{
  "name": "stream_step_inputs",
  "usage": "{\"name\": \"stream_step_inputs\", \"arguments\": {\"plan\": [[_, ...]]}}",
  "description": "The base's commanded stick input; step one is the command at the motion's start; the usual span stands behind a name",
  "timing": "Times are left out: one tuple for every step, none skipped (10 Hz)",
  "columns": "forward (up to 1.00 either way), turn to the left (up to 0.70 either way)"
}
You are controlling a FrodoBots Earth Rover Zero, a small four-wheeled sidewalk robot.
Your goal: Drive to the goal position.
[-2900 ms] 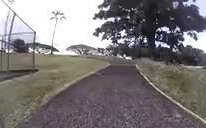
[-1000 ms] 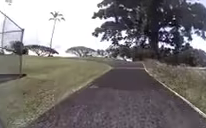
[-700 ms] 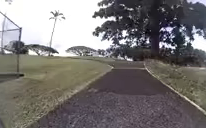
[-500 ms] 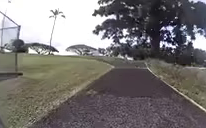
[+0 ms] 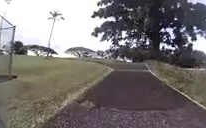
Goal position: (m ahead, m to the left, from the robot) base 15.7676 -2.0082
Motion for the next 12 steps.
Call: {"name": "stream_step_inputs", "arguments": {"plan": [[0.85, -0.25], [0.85, -0.26], [0.85, -0.27], [0.85, -0.28], [0.85, -0.31], [0.85, -0.33], [0.85, -0.34], [0.85, -0.34], [0.85, -0.34], [0.85, -0.34], [0.85, -0.34], [0.85, -0.33]]}}
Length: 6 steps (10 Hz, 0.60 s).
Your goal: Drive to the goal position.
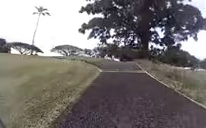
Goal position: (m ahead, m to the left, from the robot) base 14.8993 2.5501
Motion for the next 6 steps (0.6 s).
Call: {"name": "stream_step_inputs", "arguments": {"plan": [[0.85, -0.21], [0.85, 0.00], [0.85, 0.00], [0.85, 0.00], [0.85, 0.00], [0.85, 0.00]]}}
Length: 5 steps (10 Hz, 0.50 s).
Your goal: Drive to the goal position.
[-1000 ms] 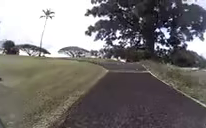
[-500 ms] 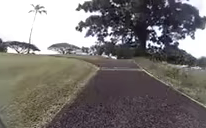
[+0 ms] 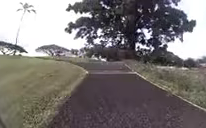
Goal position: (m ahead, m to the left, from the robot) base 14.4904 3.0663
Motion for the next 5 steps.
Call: {"name": "stream_step_inputs", "arguments": {"plan": [[0.85, 0.00], [0.85, 0.00], [0.85, 0.00], [0.85, 0.00], [0.85, 0.00]]}}
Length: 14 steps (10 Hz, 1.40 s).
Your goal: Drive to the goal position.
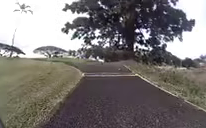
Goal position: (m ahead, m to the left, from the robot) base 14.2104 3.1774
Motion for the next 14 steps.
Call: {"name": "stream_step_inputs", "arguments": {"plan": [[0.85, 0.00], [0.85, 0.00], [0.85, 0.00], [0.85, 0.00], [0.85, 0.00], [0.85, 0.00], [0.85, 0.00], [0.85, 0.00], [0.85, 0.00], [0.85, 0.00], [0.85, 0.00], [0.85, 0.00], [0.85, 0.00], [0.85, 0.00]]}}
